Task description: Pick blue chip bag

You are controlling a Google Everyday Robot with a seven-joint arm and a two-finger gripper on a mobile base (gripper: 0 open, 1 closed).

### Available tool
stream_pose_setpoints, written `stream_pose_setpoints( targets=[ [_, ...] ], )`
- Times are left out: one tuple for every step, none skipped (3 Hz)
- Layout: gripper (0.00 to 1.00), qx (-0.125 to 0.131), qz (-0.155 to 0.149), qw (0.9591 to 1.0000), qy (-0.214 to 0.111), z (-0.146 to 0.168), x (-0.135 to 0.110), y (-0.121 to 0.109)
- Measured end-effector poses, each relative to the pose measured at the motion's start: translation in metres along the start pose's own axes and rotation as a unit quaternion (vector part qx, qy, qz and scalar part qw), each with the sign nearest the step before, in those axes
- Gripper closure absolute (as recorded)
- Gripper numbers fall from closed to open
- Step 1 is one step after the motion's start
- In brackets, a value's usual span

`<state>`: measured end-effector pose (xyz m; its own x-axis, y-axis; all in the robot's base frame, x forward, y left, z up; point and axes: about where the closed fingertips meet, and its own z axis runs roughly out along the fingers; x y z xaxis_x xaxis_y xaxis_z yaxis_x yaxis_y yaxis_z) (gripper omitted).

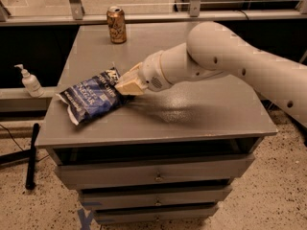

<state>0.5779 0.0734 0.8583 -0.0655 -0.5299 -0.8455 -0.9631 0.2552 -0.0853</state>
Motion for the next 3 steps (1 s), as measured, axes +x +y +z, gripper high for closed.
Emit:
stream_pose_setpoints(
  targets=[
    [1.00, 0.007, -0.002, 1.0000, -0.006, -0.008, -0.006, 0.001],
    [1.00, 0.021, -0.006, 0.9996, -0.015, -0.020, -0.017, -0.002],
    [1.00, 0.032, 0.013, 0.9992, -0.021, -0.040, -0.035, -0.011]
  ],
)
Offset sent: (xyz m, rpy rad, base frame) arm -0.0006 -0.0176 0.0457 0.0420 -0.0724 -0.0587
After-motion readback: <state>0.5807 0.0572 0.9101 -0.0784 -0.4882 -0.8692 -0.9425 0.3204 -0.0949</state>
